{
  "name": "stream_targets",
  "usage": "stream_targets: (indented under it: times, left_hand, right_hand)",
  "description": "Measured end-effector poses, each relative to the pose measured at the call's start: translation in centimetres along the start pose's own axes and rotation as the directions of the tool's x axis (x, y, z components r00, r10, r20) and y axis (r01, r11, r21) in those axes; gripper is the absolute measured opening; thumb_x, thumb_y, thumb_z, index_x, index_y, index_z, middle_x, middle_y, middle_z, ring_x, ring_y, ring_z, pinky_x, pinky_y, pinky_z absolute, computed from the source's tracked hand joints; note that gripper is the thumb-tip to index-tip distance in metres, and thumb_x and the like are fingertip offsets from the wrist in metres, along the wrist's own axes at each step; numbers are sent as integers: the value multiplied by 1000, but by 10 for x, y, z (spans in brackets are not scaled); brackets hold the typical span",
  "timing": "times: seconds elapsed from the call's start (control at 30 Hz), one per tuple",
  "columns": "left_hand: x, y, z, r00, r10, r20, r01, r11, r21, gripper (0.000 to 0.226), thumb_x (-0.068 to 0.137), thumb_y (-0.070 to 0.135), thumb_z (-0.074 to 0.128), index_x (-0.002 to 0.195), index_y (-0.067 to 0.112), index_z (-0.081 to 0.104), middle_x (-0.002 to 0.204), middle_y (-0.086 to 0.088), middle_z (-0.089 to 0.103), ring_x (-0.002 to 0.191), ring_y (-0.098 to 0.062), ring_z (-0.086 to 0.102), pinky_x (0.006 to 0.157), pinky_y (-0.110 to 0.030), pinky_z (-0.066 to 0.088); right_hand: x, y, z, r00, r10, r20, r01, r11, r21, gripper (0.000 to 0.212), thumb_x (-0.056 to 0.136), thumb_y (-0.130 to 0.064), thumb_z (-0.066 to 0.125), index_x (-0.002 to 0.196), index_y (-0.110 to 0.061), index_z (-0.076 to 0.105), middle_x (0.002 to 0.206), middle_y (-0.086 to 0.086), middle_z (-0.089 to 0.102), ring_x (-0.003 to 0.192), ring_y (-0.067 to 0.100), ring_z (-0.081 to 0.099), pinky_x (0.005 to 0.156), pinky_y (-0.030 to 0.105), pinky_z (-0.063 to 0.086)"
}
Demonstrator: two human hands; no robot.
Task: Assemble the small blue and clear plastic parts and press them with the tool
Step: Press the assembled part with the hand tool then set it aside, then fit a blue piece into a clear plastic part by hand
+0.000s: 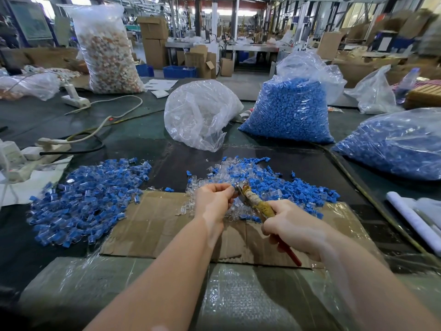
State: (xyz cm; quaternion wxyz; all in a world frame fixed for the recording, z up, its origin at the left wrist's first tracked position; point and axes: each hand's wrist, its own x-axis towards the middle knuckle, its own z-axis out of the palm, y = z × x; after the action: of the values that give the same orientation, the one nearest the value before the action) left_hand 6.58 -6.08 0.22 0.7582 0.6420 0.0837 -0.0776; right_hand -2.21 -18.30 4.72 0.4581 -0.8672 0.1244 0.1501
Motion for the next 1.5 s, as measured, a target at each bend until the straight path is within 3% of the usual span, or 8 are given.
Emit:
stream_targets:
  times: [0.23,0.4,0.6,0.73,1.0,1.27,1.43,1.5]
  left_hand:
    - [-1,9,-16,980,190,-57,-180,972,150,12,87,4,60,80,12,62,73,-4,63,57,-7,54,46,-13,44]
    - [17,18,-70,832,526,-175,-270,660,702,13,92,13,56,100,14,66,89,4,64,70,-4,54,56,-11,37]
    - [35,4,-108,845,513,-154,-115,455,883,25,94,9,51,113,10,67,112,-10,60,101,-26,53,80,-33,42]
    - [28,-2,-96,841,537,-66,-149,348,925,30,91,15,58,121,17,62,116,-5,57,105,-21,42,84,-31,37]
    - [-12,-15,-27,761,539,361,-612,414,673,18,87,15,64,105,14,68,91,7,57,83,-5,46,74,-4,35]
    - [-15,-34,-6,757,481,441,-631,365,685,25,83,27,67,107,22,63,97,10,51,94,-8,45,86,-18,38]
    - [-14,-37,-11,759,510,405,-618,371,693,11,81,20,69,87,24,61,85,14,46,85,-7,43,75,-15,35]
    - [-14,-39,-13,759,514,400,-614,360,703,9,82,20,68,87,23,61,85,13,45,87,-7,42,74,-14,31]
  right_hand:
    - [1,3,4,994,0,-108,33,954,298,34,78,3,54,99,-23,52,82,9,54,62,20,48,55,32,38]
    - [15,21,-7,905,-90,-416,81,996,-39,48,77,-3,56,121,-21,49,97,9,60,73,24,56,62,35,45]
    - [29,43,-17,850,-75,-521,-104,946,-306,66,82,-20,62,142,-16,36,128,13,47,118,28,45,96,38,40]
    - [34,53,-16,824,-97,-558,-164,902,-400,64,85,-40,63,140,-19,39,120,11,50,117,28,43,93,35,36]
    - [43,60,-15,787,-131,-603,-261,815,-517,71,87,-60,47,144,-21,31,128,12,47,119,29,41,98,36,33]
    - [42,55,-8,769,-174,-615,-289,764,-577,63,89,-57,44,144,-29,29,139,7,37,129,28,30,107,43,23]
    - [33,46,13,556,-556,-618,-5,741,-671,28,74,-20,73,100,-15,66,105,7,59,100,31,52,88,45,35]
    - [31,44,21,560,-610,-561,74,711,-699,17,67,-14,75,81,-15,65,92,4,58,89,27,53,82,40,34]
